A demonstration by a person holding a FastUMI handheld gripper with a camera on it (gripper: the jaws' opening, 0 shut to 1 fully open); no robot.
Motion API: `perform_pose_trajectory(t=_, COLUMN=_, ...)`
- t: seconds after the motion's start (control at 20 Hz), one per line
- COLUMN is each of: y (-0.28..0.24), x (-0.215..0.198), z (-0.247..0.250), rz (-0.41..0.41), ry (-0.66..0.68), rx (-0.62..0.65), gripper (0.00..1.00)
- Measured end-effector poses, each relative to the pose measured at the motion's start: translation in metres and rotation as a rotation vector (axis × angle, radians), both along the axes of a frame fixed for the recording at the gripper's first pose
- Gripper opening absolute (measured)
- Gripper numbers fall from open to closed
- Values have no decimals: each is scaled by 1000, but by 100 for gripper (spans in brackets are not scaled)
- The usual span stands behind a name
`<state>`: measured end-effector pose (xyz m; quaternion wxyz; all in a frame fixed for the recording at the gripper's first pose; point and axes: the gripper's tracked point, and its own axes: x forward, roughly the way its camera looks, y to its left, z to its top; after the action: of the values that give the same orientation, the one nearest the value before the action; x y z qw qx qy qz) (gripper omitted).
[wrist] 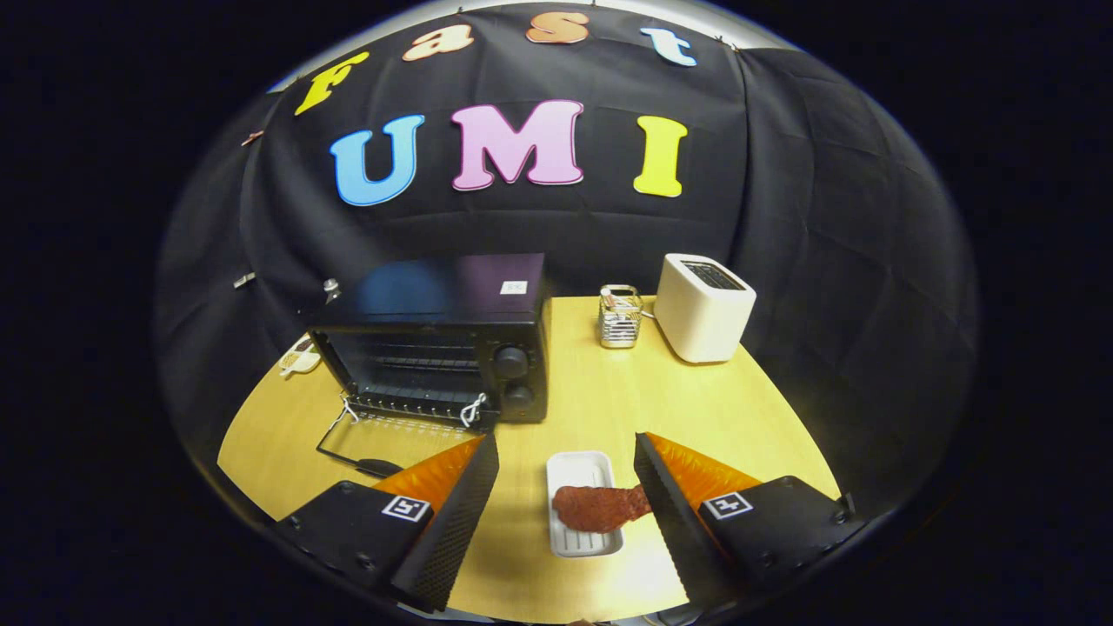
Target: Open the toaster oven, put the food inside, and close the toaster oven door.
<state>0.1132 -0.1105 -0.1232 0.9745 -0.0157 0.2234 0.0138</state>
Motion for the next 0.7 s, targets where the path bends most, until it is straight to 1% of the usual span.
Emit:
perform_pose_trajectory(t=0.15, y=-13, x=5, z=-11, rz=47, ry=52, rx=29, gripper=99)
perform_pose_trajectory(t=0.3, y=-36, x=8, z=-23, rz=71, ry=103, rx=46, gripper=99)
perform_pose_trajectory(t=0.45, y=-55, x=7, z=-43, rz=83, ry=176, rx=97, gripper=99)
perform_pose_trajectory(t=0.7, y=-66, x=12, z=-83, rz=144, ry=303, rx=184, gripper=99)
